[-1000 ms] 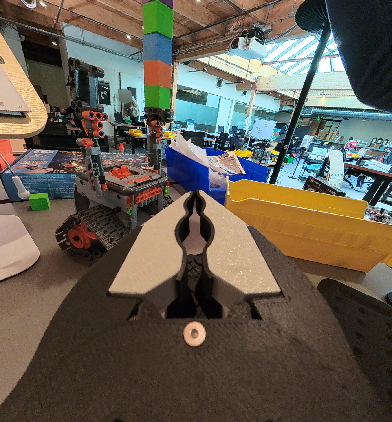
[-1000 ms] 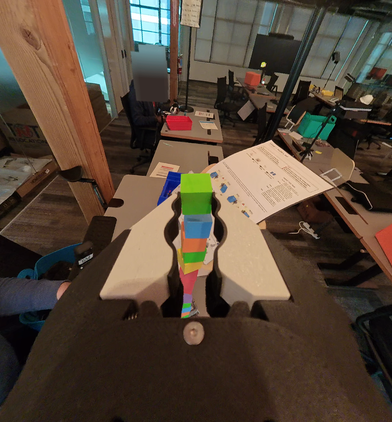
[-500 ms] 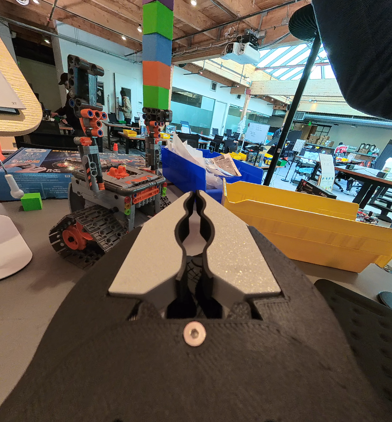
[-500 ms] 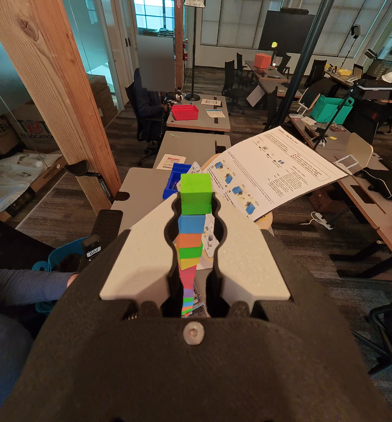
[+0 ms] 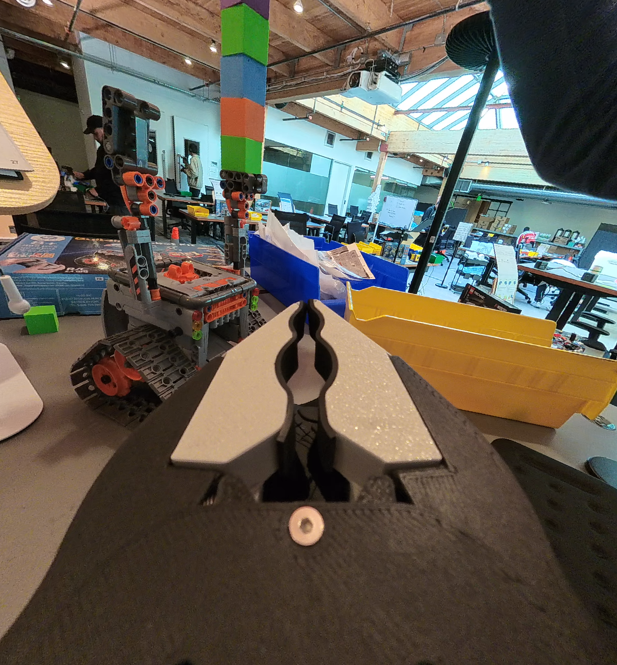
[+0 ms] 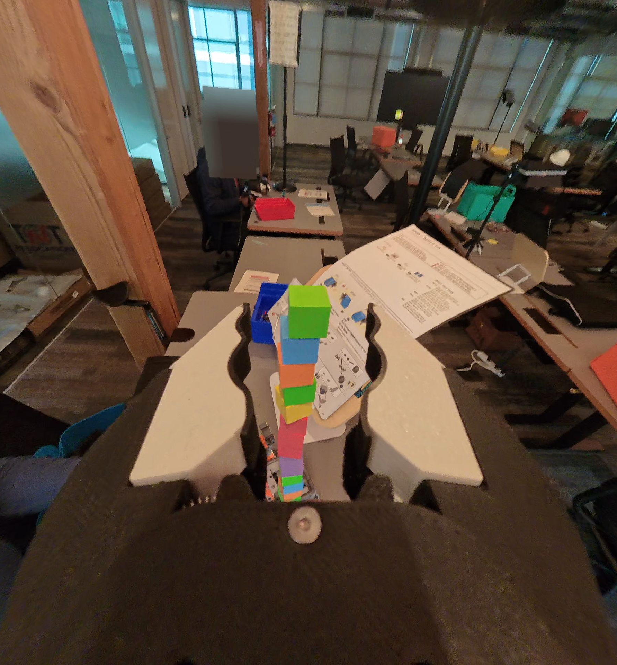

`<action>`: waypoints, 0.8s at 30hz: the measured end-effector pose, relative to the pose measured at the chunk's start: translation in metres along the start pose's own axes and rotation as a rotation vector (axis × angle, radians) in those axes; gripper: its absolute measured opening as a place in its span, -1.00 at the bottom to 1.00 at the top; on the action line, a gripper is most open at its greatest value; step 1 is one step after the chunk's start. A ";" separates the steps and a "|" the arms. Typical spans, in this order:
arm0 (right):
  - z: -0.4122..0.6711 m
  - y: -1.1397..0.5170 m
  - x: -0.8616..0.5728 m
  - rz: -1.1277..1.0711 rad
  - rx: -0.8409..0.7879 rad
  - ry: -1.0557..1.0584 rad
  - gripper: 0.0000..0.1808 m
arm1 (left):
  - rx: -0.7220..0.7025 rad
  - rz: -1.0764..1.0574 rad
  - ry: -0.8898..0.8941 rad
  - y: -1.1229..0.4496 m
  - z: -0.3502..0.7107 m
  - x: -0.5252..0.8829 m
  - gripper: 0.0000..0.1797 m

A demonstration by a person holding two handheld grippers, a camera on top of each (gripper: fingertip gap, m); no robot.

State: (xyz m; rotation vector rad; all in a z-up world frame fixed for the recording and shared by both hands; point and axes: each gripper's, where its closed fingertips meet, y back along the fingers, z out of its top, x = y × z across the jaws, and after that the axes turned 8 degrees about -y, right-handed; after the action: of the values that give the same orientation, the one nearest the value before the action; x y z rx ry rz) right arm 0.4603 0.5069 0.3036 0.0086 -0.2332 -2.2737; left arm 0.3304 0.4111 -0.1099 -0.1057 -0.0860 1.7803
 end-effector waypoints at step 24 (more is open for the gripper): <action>-0.515 0.145 0.137 0.146 1.282 0.376 -0.53 | -0.023 -0.022 0.001 0.001 0.005 -0.008 -1.00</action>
State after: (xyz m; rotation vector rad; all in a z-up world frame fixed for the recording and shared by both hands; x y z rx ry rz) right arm 0.5221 0.2261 -0.1685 1.0132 -1.3610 -1.5795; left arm 0.3304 0.4034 -0.1046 -0.1217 -0.1067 1.7577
